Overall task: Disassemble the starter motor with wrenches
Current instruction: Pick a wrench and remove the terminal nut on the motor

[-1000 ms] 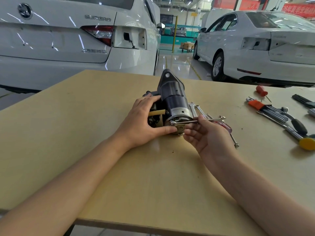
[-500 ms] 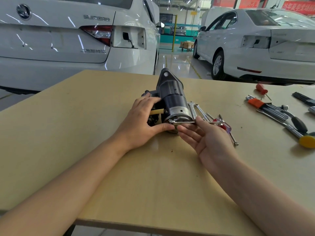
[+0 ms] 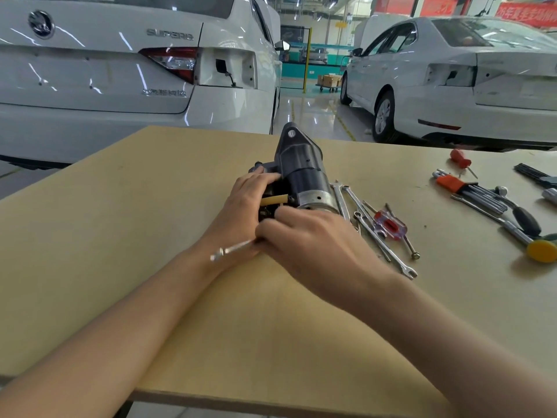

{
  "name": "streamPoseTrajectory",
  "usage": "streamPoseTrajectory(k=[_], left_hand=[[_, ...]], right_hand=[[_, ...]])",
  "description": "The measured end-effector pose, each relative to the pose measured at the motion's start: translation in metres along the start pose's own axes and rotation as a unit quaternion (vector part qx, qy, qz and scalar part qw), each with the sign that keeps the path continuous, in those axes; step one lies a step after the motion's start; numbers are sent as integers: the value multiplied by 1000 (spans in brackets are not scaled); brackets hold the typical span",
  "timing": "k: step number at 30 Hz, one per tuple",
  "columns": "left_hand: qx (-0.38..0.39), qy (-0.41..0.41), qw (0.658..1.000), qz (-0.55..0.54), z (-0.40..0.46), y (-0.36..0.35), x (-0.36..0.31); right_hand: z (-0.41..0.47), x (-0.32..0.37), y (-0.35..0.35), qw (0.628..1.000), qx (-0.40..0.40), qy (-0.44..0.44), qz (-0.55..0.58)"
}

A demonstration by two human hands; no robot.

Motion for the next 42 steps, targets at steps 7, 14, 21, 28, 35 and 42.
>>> streamPoseTrajectory(k=[7,14,21,28,35,42], left_hand=[[-10,-3,1000,9,-2,0,-2],[-20,-5,1000,-11,-2,0,-4],[-85,-49,995,20,-10,5,-20],[-153,-221,947,174,-16,4,-38],[-164,-206,946,186,-15,3,-38],[-175,-192,945,200,-15,4,-38]], right_hand=[[-38,-14,-8,896,-232,-166,341],[-38,-45,-25,461,-230,-365,775],[-37,-48,-24,440,-237,-368,784],[-40,-55,-26,422,-254,-388,779],[-41,-58,-27,417,-258,-387,781],[-41,-59,-27,415,-258,-378,786]])
Point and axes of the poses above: each hand's wrist, its own z-axis towards the middle knuckle, its own y-axis out of the back of the hand, x = y × z, the point moved 2 cm from there along z, towards the middle knuckle, and after that the axes turned 10 degrees about x, right-handed, at the moved point
